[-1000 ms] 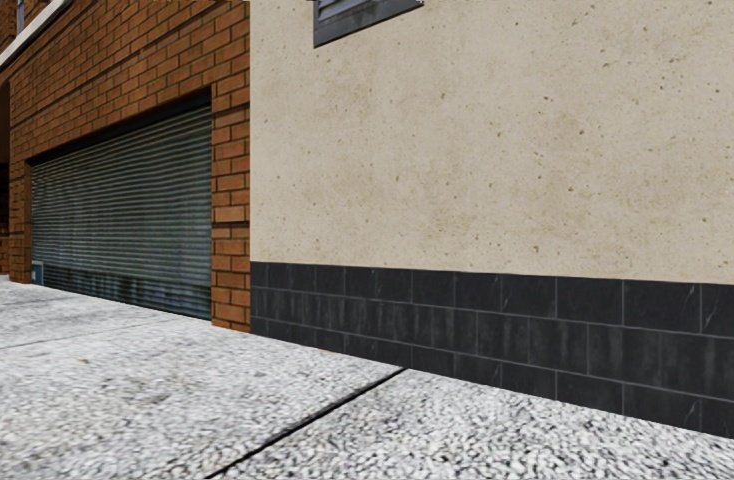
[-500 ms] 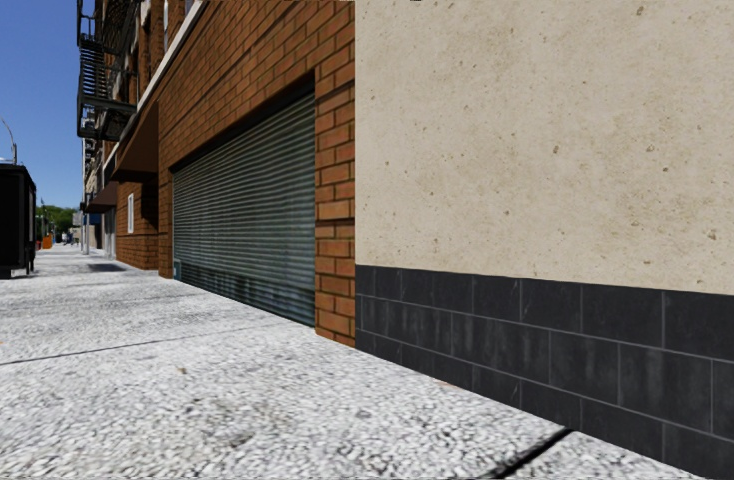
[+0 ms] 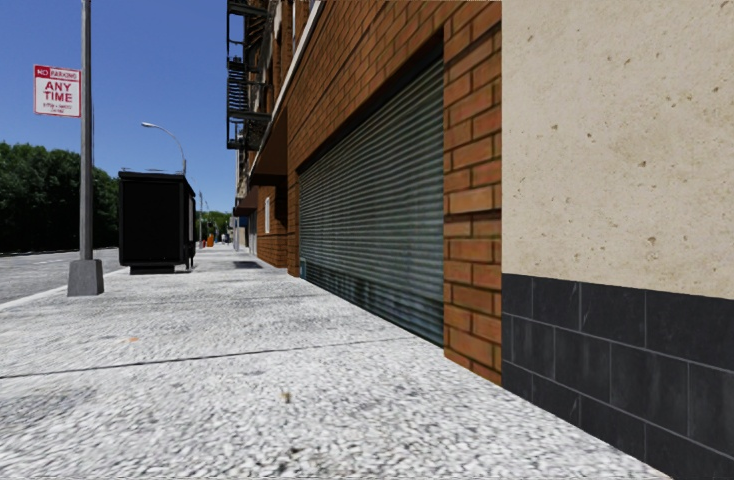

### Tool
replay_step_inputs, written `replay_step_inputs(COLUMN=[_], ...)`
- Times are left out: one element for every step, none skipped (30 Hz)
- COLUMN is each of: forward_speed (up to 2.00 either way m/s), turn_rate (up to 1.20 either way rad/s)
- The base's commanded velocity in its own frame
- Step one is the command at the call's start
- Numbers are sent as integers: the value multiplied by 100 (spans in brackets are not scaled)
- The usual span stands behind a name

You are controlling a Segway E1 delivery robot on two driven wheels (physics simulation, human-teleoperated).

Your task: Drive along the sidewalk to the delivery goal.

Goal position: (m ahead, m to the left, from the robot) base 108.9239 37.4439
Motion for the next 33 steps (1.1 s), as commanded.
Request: replay_step_inputs(forward_speed=[200,200,200,200,200,200,200,200,200,200,200,200,200,200,200,200,200,200,200,200,200,200,200,200,200,200,200,200,200,200,200,200,200], turn_rate=[73,73,73,73,73,73,73,73,73,73,73,73,73,73,61,61,0,0,0,0,0,0,0,0,0,0,0,0,0,0,0,0,0])
